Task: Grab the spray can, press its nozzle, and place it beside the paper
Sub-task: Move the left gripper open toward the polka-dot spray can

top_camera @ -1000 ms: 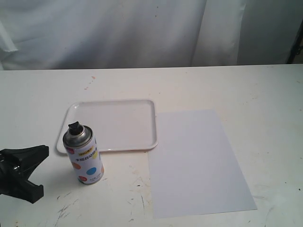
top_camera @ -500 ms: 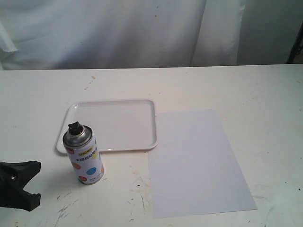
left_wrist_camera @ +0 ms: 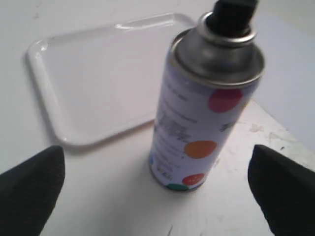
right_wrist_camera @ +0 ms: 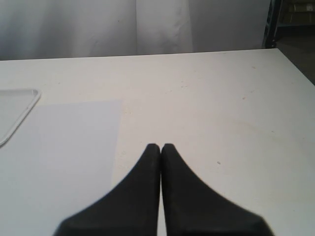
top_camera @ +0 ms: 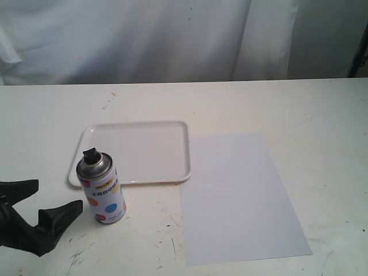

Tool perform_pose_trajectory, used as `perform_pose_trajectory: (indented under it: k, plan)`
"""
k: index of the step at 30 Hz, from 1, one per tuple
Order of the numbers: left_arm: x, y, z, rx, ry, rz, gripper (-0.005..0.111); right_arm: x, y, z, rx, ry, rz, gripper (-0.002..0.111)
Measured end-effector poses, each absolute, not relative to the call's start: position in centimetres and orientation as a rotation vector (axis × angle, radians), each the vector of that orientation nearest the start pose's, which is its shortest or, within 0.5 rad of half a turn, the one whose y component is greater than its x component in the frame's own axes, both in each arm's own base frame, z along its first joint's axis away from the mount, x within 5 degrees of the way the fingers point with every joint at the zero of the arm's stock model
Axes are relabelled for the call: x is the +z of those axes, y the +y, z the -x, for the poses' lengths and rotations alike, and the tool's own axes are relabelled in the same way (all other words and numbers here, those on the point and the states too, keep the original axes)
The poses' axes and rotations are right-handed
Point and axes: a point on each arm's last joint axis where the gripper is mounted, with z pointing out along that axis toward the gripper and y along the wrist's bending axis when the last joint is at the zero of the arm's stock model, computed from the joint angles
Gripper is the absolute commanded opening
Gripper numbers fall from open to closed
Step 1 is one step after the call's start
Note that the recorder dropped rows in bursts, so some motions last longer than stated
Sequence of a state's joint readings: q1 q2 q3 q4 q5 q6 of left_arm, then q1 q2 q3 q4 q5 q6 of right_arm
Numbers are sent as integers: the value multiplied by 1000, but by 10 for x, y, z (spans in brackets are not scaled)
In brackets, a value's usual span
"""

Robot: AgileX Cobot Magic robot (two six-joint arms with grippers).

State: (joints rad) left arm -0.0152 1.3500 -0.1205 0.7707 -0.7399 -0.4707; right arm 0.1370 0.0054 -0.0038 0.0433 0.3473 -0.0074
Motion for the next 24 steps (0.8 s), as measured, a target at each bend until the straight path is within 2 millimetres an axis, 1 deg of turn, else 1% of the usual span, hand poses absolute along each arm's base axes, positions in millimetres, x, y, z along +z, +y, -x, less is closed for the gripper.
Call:
perform_pose_trajectory:
  k: [2,6,16,22,24]
  plan:
    - [149,-49,-167,-475,1989,-493,94,183,9,-53,133,1831,105,0]
    - [150,-52,-166,-494,1969,-533,94,183,9,-53,133,1831,105,0]
    - [152,-53,-165,-513,1942,-543,94,183,9,-53,133,1831,105,0]
    - [154,-57,-164,-541,1910,-586,94,183,9,-53,133,1831,105,0]
    - [152,-57,-164,-551,1918,-583,94,183,9,-53,133,1831,105,0]
